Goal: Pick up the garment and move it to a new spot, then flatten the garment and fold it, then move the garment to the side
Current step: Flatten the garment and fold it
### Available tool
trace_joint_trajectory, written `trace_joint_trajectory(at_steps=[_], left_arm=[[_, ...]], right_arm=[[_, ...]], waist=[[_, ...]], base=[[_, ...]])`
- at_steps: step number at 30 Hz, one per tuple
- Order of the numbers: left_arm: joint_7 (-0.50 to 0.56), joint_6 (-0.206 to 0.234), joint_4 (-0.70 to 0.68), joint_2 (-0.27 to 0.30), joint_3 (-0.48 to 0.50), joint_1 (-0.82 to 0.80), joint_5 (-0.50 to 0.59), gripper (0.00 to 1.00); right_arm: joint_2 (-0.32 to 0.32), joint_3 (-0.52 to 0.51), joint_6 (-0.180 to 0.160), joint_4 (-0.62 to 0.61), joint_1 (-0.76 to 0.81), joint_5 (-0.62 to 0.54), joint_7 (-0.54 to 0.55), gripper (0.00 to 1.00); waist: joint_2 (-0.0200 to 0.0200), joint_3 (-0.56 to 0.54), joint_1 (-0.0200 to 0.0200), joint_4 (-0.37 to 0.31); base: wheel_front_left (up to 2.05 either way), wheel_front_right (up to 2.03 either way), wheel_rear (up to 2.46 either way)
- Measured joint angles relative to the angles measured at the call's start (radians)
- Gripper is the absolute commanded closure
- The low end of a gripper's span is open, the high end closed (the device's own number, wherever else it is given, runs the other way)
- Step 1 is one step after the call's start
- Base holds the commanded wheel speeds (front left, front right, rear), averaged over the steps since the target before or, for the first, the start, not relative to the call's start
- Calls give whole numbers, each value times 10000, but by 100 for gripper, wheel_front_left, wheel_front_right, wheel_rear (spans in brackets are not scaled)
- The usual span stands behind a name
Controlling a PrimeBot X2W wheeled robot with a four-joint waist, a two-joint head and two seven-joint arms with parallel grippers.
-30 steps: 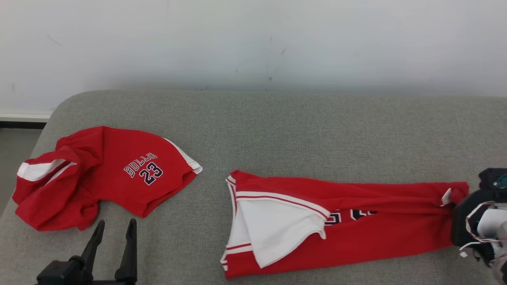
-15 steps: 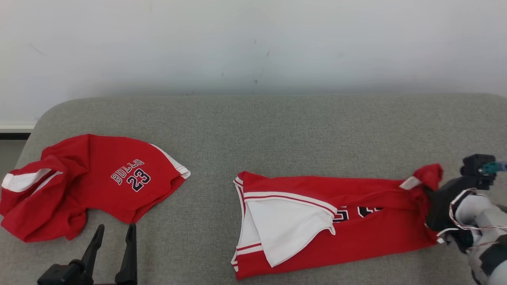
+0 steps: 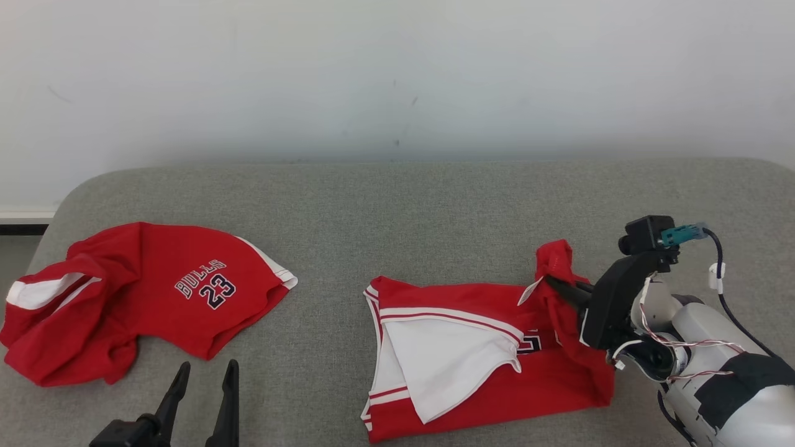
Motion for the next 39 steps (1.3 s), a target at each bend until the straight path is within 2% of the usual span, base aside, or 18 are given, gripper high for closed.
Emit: trace_joint_trajectory(at_steps=[12, 19, 28, 39], left_arm=[[0, -92, 332, -190, -167, -17, 0, 0], [0, -176, 431, -284, -186, -51, 0, 0], [0, -267, 591, -422, -291, -253, 0, 0], [0, -443, 848, -639, -364, -641, 0, 0]], right_arm=[[42, 217, 0, -1950, 138, 1260, 1601, 100], [153, 217, -35, -2276, 270, 1346, 2019, 100], [476, 284, -646, -2165, 258, 1459, 2314, 100], [886, 278, -1262, -1505, 255, 1379, 2125, 100]], waist=[[0, -139, 0, 503], [0, -143, 0, 900], [0, -36, 0, 1380], [0, 152, 0, 1835]], base=[[0, 0, 0], [0, 0, 0], [0, 0, 0], [0, 0, 0]])
